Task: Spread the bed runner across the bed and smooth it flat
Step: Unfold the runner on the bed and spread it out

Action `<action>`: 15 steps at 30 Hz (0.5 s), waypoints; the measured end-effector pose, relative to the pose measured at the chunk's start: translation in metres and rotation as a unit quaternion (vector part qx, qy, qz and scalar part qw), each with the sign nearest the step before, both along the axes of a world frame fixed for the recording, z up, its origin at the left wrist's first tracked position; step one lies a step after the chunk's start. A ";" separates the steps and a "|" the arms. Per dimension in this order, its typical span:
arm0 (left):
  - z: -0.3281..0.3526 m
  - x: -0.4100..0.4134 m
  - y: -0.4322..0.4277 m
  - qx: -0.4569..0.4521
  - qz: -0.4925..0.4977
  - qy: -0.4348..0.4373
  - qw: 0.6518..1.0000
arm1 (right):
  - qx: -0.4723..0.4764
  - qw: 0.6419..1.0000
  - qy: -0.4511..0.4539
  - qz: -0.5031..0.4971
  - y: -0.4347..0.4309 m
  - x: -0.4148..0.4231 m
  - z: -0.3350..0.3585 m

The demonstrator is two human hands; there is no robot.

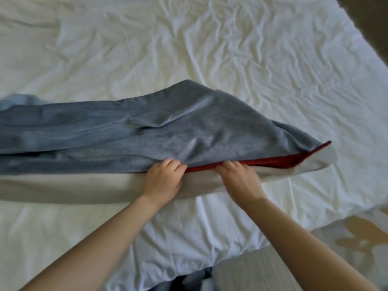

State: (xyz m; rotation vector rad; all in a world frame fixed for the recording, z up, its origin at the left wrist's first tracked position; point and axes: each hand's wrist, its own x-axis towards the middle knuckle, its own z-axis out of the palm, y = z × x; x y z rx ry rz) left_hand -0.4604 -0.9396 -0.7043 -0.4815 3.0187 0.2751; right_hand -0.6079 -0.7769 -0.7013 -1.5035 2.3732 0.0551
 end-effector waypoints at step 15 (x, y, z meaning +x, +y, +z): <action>-0.001 0.063 0.010 -0.023 -0.043 0.098 0.994 | -0.030 0.988 0.149 0.007 0.010 0.020 0.003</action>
